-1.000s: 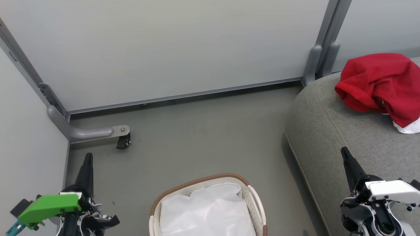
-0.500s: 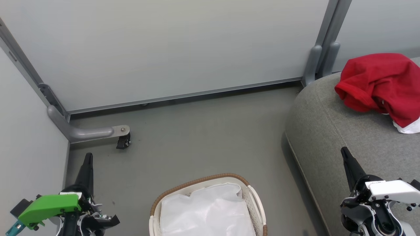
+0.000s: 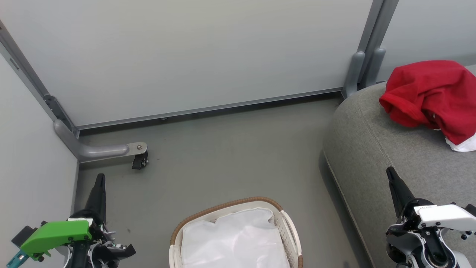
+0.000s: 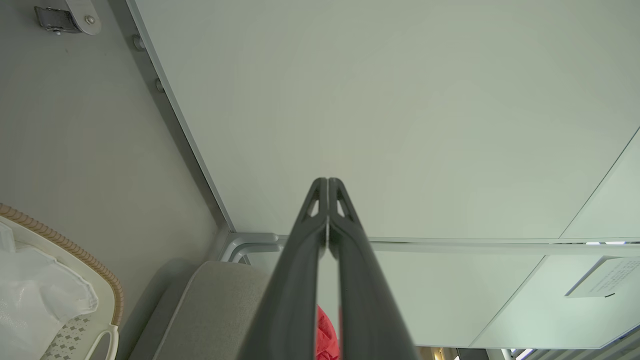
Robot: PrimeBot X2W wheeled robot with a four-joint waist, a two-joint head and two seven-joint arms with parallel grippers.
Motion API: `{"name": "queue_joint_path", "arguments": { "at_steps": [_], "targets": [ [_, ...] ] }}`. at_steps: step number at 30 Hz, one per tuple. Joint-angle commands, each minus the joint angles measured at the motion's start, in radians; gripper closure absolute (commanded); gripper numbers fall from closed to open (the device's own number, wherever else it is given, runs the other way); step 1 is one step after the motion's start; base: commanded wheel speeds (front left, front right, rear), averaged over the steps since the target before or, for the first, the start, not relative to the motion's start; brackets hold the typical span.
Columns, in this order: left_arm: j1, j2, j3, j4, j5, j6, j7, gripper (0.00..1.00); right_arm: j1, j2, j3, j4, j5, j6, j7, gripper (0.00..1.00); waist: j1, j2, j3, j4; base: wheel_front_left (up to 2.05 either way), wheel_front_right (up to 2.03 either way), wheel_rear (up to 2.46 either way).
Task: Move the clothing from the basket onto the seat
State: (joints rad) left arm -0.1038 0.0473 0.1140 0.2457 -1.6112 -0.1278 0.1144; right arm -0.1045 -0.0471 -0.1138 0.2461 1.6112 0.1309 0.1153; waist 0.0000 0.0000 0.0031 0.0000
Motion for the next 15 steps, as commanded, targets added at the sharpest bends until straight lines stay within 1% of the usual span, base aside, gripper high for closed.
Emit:
{"name": "queue_joint_path", "arguments": {
  "at_steps": [1,15],
  "targets": [
    [-0.01,0.005,0.002,-0.002,-0.003,-0.006,0.003,1.0,-0.007,-0.006,-0.002,-0.003,0.003,0.0,0.001,1.0,0.0,0.0,0.0,0.0,0.0,0.0,0.0],
    [-0.01,0.005,0.002,-0.002,-0.003,-0.006,0.003,1.0,-0.007,-0.006,-0.002,-0.003,0.003,0.0,0.001,1.0,0.0,0.0,0.0,0.0,0.0,0.0,0.0]
  ]
}}
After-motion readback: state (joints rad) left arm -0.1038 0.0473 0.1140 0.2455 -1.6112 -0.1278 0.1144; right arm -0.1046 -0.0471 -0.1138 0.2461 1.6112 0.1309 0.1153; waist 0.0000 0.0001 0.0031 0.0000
